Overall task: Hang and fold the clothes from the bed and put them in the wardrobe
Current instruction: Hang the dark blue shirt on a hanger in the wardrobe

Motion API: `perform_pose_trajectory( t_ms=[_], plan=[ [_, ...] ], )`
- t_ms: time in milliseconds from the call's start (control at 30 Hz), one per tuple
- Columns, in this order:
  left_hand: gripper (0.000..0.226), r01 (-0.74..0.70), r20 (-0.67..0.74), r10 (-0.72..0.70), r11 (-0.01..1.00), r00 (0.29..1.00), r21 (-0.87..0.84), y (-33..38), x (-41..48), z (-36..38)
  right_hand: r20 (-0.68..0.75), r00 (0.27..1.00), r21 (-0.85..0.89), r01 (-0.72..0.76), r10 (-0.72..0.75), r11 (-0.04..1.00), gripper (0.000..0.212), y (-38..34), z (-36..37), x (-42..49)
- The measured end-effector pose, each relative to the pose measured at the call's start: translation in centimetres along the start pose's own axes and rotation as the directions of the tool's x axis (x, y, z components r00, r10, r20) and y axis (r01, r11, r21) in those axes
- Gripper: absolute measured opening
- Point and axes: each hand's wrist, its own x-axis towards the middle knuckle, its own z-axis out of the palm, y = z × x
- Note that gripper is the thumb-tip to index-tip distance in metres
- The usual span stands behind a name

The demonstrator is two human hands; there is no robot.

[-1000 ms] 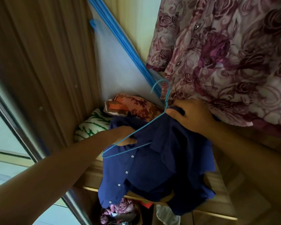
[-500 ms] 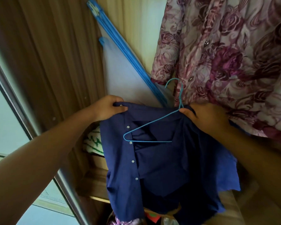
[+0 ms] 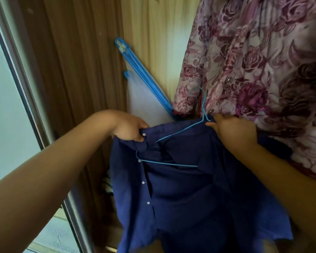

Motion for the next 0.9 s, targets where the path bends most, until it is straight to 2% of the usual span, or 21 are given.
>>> perform_pose_trajectory(
  t_ms=[33, 100, 200, 300, 367, 433, 467, 533, 600, 633, 700, 733, 767, 800, 867, 900],
  plan=[
    [0.026, -0.002, 0.016, 0.004, 0.996, 1.0, -0.089, 0.8, -0.1, 0.1, 0.027, 1.0, 0.01, -0.014, 0.014, 1.0, 0.054, -0.4, -0.4, 0.3],
    [0.024, -0.045, -0.055, 0.031, 0.965, 0.998, -0.26, 2.3, 0.1, 0.6, 0.048, 0.998, 0.036, -0.041, 0.04, 0.998, 0.051, -1.3, -1.3, 0.8],
    [0.019, -0.16, -0.282, 0.071, 0.939, 0.957, -0.303, 4.1, 1.1, 1.5, 0.029, 0.993, 0.125, -0.12, 0.118, 0.985, 0.05, -2.8, -2.3, 1.7],
    [0.014, -0.289, -0.439, 0.098, 0.873, 0.893, -0.394, 6.0, 2.0, 2.9, 0.028, 0.987, 0.205, -0.16, 0.157, 0.966, 0.051, -4.2, -3.8, 2.8],
    [0.016, -0.345, -0.506, 0.083, 0.822, 0.859, -0.452, 7.3, 2.4, 4.0, 0.052, 0.983, 0.217, -0.181, 0.174, 0.959, 0.051, -4.6, -4.5, 3.3],
    [0.023, -0.385, -0.492, 0.067, 0.718, 0.868, -0.581, 8.2, 2.8, 5.2, 0.058, 0.98, 0.215, -0.2, 0.192, 0.956, 0.05, -4.6, -5.1, 3.4],
    [0.025, -0.412, -0.514, 0.092, 0.724, 0.853, -0.553, 8.3, 3.0, 5.8, 0.058, 0.979, 0.215, -0.203, 0.195, 0.955, 0.05, -4.4, -5.2, 3.4],
    [0.031, -0.402, -0.625, 0.194, 0.891, 0.756, -0.21, 7.7, 3.4, 6.6, 0.057, 0.976, 0.248, -0.217, 0.209, 0.944, 0.05, -3.7, -5.4, 3.4],
    [0.039, -0.228, -0.739, 0.265, 0.962, 0.619, 0.153, 5.6, 3.9, 6.9, 0.063, 0.965, 0.29, -0.262, 0.255, 0.92, 0.051, -2.4, -5.5, 3.6],
    [0.038, -0.138, -0.783, 0.273, 0.962, 0.559, 0.237, 4.5, 4.1, 6.7, 0.065, 0.957, 0.302, -0.288, 0.282, 0.909, 0.052, -1.8, -5.6, 3.7],
    [0.029, -0.044, -0.843, 0.268, 0.959, 0.467, 0.28, 1.9, 4.6, 5.9, 0.066, 0.947, 0.309, -0.318, 0.313, 0.896, 0.053, -0.7, -5.7, 3.8],
    [0.024, -0.054, -0.871, 0.243, 0.968, 0.427, 0.244, 0.6, 5.0, 5.6, 0.06, 0.946, 0.296, -0.321, 0.317, 0.9, 0.052, -0.3, -5.7, 3.8],
    [0.018, -0.132, -0.901, 0.181, 0.981, 0.393, 0.14, -0.3, 5.2, 5.1, 0.055, 0.945, 0.272, -0.324, 0.322, 0.906, 0.051, 0.1, -5.8, 3.8],
    [0.012, -0.256, -0.917, 0.061, 0.966, 0.395, -0.046, -0.8, 5.2, 4.7, 0.057, 0.942, 0.239, -0.334, 0.331, 0.912, 0.05, 0.4, -5.9, 3.8],
    [0.011, -0.473, -0.876, -0.193, 0.78, 0.441, -0.41, -0.9, 5.1, 3.5, 0.063, 0.936, 0.157, -0.351, 0.345, 0.923, 0.047, 0.9, -6.2, 3.9],
    [0.015, -0.543, -0.851, -0.287, 0.67, 0.439, -0.506, -0.8, 5.0, 2.9, 0.059, 0.938, 0.111, -0.345, 0.341, 0.932, 0.046, 1.1, -6.4, 4.0]
  ],
)
